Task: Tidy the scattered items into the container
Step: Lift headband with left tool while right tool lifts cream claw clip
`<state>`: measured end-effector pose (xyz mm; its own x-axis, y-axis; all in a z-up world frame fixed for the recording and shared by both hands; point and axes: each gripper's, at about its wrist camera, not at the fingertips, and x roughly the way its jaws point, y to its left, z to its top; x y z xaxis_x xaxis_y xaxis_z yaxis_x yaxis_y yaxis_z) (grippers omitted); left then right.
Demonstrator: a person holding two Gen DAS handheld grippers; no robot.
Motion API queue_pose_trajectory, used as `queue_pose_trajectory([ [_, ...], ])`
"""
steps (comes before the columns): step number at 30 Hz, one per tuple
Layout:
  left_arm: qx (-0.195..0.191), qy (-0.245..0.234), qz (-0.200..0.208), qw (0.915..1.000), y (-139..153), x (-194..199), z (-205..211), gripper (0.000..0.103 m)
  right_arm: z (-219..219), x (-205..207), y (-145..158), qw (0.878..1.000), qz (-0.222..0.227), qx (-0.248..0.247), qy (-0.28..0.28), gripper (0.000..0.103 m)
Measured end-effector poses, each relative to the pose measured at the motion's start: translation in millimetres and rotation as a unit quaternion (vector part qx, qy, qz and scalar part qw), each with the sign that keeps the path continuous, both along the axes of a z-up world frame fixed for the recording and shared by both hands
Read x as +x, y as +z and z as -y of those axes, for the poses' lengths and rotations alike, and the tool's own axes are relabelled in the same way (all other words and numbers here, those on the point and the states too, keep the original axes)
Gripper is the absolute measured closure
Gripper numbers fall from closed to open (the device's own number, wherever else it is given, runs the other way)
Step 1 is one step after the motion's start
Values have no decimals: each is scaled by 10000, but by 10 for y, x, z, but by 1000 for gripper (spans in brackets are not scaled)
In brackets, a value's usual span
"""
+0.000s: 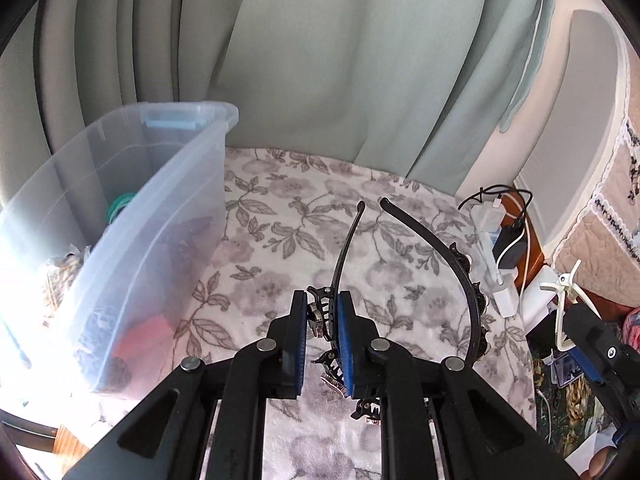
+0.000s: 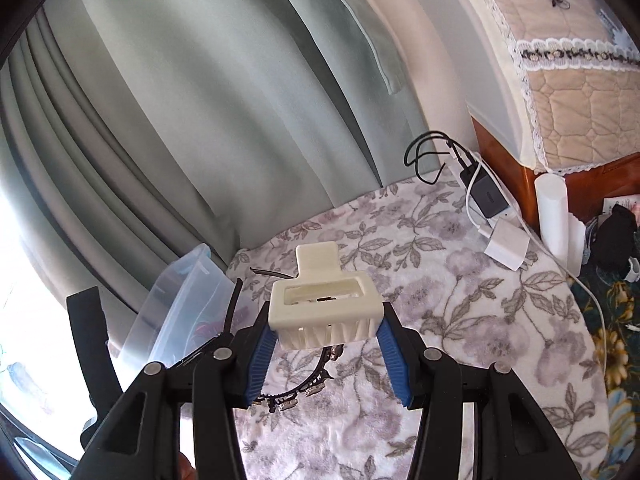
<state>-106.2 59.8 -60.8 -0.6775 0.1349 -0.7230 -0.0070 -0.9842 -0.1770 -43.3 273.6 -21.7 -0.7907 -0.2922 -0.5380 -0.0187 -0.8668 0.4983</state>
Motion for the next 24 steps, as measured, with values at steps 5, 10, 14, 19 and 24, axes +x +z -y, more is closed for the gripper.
queue_pose_trajectory([
  [5, 130, 100, -318, 9994, 300, 190, 132, 88, 51, 175, 238, 9996, -283, 62, 3, 50],
  [10, 228, 187, -711, 9970, 582, 375, 238, 88, 126, 317, 410, 9987, -480, 154, 48, 50],
  [14, 329, 218, -990, 9943, 759, 511, 328, 88, 191, 416, 564, 9976, -651, 231, 67, 50],
  [19, 447, 320, -1264, 9905, 934, 649, 490, 88, 298, 516, 740, 9958, -850, 334, 114, 50],
  [24, 600, 560, -1444, 9861, 1012, 760, 765, 88, 473, 557, 868, 9938, -990, 459, 235, 50],
])
